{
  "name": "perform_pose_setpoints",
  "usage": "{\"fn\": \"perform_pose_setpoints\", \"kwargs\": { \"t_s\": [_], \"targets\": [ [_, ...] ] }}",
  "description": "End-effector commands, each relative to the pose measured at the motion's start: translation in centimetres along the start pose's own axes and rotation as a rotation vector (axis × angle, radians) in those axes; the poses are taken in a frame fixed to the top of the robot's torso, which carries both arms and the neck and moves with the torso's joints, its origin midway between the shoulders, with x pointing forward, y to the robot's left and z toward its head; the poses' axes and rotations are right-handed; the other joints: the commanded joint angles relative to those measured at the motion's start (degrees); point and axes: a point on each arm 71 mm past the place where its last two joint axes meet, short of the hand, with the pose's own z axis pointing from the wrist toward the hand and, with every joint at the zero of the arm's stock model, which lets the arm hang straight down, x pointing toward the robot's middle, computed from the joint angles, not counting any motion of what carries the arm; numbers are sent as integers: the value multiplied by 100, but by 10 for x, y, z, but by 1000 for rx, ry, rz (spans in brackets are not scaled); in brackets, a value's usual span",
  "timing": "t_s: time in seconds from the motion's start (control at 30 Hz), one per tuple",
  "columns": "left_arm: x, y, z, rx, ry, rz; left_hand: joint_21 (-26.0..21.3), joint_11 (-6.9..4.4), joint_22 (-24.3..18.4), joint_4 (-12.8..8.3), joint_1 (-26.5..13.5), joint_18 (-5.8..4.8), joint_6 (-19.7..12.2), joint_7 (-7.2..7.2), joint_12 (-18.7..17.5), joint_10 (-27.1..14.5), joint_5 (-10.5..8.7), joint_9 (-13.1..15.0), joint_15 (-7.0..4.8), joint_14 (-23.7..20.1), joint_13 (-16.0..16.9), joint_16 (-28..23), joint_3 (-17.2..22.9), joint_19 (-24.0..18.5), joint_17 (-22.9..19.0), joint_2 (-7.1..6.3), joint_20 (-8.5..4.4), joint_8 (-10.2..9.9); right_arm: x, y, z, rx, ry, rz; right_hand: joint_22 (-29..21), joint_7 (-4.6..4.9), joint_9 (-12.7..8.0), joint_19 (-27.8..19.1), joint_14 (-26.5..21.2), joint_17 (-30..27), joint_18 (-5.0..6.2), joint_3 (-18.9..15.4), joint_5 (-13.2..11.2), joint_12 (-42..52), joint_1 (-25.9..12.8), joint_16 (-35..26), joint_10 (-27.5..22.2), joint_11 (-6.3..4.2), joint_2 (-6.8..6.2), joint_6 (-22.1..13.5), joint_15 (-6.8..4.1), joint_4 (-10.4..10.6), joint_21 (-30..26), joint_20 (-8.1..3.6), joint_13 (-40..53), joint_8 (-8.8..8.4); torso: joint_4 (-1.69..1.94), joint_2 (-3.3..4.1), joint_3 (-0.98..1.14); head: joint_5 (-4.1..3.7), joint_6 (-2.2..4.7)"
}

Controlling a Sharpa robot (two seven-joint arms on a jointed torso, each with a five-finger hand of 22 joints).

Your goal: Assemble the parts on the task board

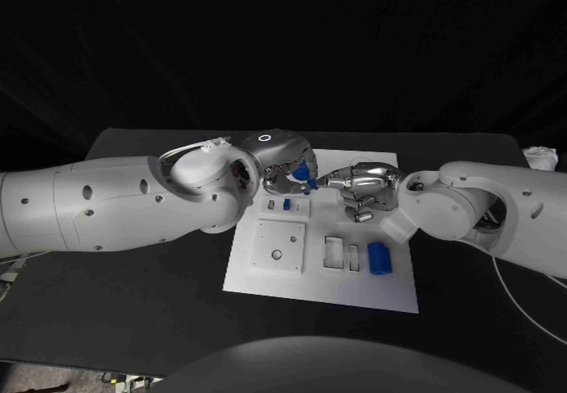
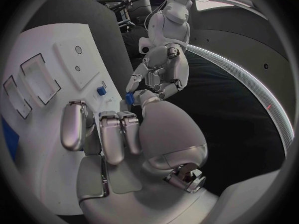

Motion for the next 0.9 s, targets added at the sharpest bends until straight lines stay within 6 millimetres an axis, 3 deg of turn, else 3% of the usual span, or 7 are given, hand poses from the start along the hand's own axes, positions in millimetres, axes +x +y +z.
{"fn": "perform_pose_setpoints", "kwargs": {
  "t_s": [0.03,0.2,0.4,0.6,0.9],
  "targets": [
    [1,-2,1,9,12,-2,21,13,1344,29,-29,-8,29,3,13,596,-7,-8,-21,604,1507,14,14,294,1509,-24,-13,33,2,1,0,-11,22,21,1016,-4,129,15,597,1509,76,338,102,14,17,20,594,-46,-78,27,-36,-79,13,-61,1494,329,0,1,0,-5,0],
    [1,-3,1,13,7,-5,21,13,1344,29,-29,-8,29,3,13,596,-7,-8,-21,604,1507,14,14,294,1509,-24,-13,33,2,0,1,-1,22,23,1024,-27,306,38,597,1509,64,669,-12,14,-7,20,594,-61,-175,115,-61,-200,41,-63,1494,775,0,2,1,-5,0],
    [1,-3,1,16,-1,-8,22,13,1345,30,-28,-8,29,4,13,596,-6,-14,-21,604,1507,14,20,295,1509,-18,-13,27,3,-1,2,13,25,23,1025,-32,410,44,597,1509,62,935,-44,14,-18,20,594,-69,-232,147,-77,-326,51,-73,1494,1081,2,0,2,3,0],
    [2,-4,2,18,-2,-9,22,13,1345,30,-28,-8,29,4,13,596,-6,-14,-21,604,1507,14,20,295,1509,-18,-13,27,2,-1,2,18,22,27,1024,-33,450,42,597,1509,63,1060,-59,14,-87,20,594,-70,-229,195,-74,-339,53,-76,1494,1240,0,1,1,1,0],
    [2,-3,1,20,-4,-12,3,32,1338,50,-76,-4,-15,27,13,596,-105,-78,-9,604,1507,14,12,285,1509,-47,-6,-58,0,-2,2,17,7,37,1024,-49,462,42,597,1509,63,1128,-94,14,-135,20,594,-79,-221,265,-78,-346,55,-79,1494,1342,1,0,4,-4,0]
  ]
}}
